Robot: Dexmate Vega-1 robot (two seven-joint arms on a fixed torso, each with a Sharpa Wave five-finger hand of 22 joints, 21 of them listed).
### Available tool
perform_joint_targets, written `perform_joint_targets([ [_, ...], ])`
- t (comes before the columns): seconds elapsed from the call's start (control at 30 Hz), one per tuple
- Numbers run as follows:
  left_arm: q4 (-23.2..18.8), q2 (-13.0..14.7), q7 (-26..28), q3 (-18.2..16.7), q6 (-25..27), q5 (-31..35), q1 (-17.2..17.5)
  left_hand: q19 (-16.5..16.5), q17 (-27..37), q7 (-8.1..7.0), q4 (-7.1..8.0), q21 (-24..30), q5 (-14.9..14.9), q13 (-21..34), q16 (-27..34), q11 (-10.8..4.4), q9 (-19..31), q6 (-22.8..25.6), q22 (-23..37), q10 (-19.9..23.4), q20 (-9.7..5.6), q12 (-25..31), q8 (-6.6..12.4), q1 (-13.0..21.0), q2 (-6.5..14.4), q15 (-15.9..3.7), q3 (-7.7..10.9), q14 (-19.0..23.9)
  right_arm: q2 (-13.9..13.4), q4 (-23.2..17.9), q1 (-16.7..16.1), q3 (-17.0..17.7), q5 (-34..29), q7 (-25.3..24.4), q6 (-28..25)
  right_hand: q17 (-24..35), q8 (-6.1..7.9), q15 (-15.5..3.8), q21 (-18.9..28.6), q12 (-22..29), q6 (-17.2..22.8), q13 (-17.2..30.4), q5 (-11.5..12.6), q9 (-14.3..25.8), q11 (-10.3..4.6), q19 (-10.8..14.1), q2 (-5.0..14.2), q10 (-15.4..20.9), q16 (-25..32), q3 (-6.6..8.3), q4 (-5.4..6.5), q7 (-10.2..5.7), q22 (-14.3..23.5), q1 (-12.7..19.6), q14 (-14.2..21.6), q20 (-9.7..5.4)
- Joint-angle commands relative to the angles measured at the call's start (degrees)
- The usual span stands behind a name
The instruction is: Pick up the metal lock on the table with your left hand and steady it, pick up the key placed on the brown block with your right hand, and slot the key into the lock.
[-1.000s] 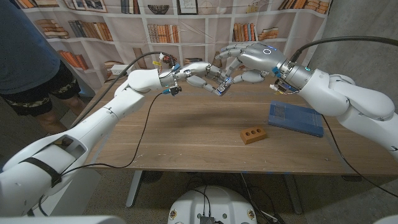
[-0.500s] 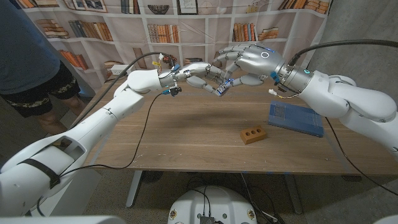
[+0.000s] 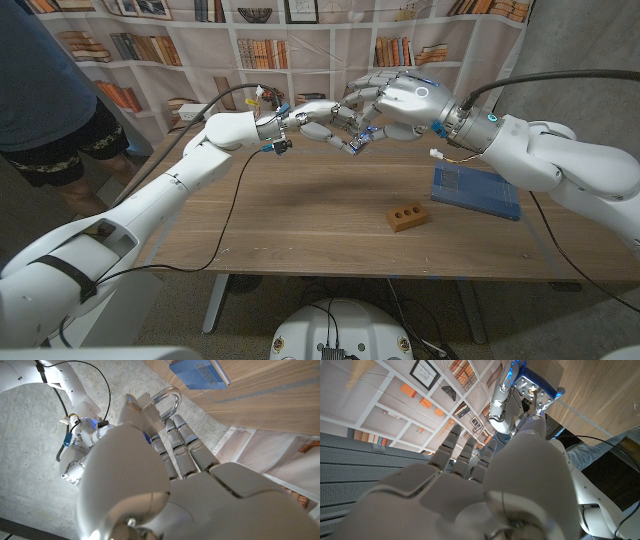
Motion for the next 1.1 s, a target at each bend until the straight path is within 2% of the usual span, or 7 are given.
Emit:
perform_joint_targets([
  [0.03,0.9,-0.2,-0.8,0.5,0.2,0.1,-0.8,-0.2,0.2,0.22,0.05,0.2,0.0,0.2,0.2,0.15,0.2,0.3,0.3,0.4,-2.04,0.5,0.52,-0.1,0.3,-6.20,0.06,0.2,0.6,-1.5,1.4,-0.9,-2.7,2.1,-1.9,0.3,0.52,-3.28,0.2,0.6,0.6,0.1,0.6,0.3,-0.20,0.6,-0.09,0.7,0.4,-0.03,0.46,0.02,0.2,0.5,0.6,-0.21],
  [0.4,2.0,-0.5,-1.3,0.6,0.0,-0.1,-1.2,-0.2,0.2,0.27,0.08,0.2,0.0,0.2,0.1,0.27,0.2,0.3,0.3,0.4,-1.98,0.5,0.51,-0.1,0.3,-6.05,0.13,0.2,0.8,-0.2,3.6,-2.8,-1.7,2.0,-1.5,0.3,0.68,-3.60,0.2,0.6,0.4,0.2,0.8,0.5,-0.24,0.7,-0.12,1.2,0.3,-0.04,0.59,0.04,0.3,0.4,0.7,-0.38],
  [0.53,2.2,-0.5,-1.4,0.6,0.0,-0.1,-1.3,-0.3,0.2,0.43,0.12,0.2,0.0,0.2,0.2,0.28,0.2,0.3,0.3,0.3,-1.93,0.4,0.49,-0.2,0.4,-6.11,0.16,0.3,1.1,0.0,4.2,-3.2,0.6,3.3,-1.8,0.3,0.66,-4.04,0.0,0.5,0.1,0.2,0.8,0.7,-0.25,0.3,-0.28,1.1,0.2,-0.13,0.59,0.06,0.3,0.3,0.5,-1.17],
  [0.7,2.3,-0.5,-1.6,0.6,0.1,-0.3,-1.4,-0.2,0.2,0.39,0.16,0.2,0.0,0.2,0.2,0.26,0.2,0.3,0.3,0.4,-1.90,0.4,0.50,-0.2,0.4,-6.03,0.17,0.2,1.7,-0.2,4.6,-3.2,4.9,6.1,-3.1,0.3,0.77,-4.03,0.0,0.4,0.0,0.2,0.8,1.0,-0.26,0.3,-0.27,1.1,0.1,-0.19,0.62,0.03,0.3,0.4,0.4,-1.23],
  [1.1,2.4,-0.5,-1.8,0.5,0.1,-0.3,-1.5,-0.2,0.2,0.48,0.25,0.3,-0.1,0.2,0.1,0.35,0.2,0.3,0.4,0.4,-1.86,0.5,0.47,-0.3,0.5,-5.99,0.22,0.2,2.1,-0.5,4.9,-3.5,8.7,8.3,-4.2,0.3,0.74,-3.95,0.0,0.2,-0.1,0.2,0.7,1.1,-0.25,0.3,-0.19,1.0,0.1,-0.30,0.70,0.01,0.3,0.4,0.3,-1.09],
])
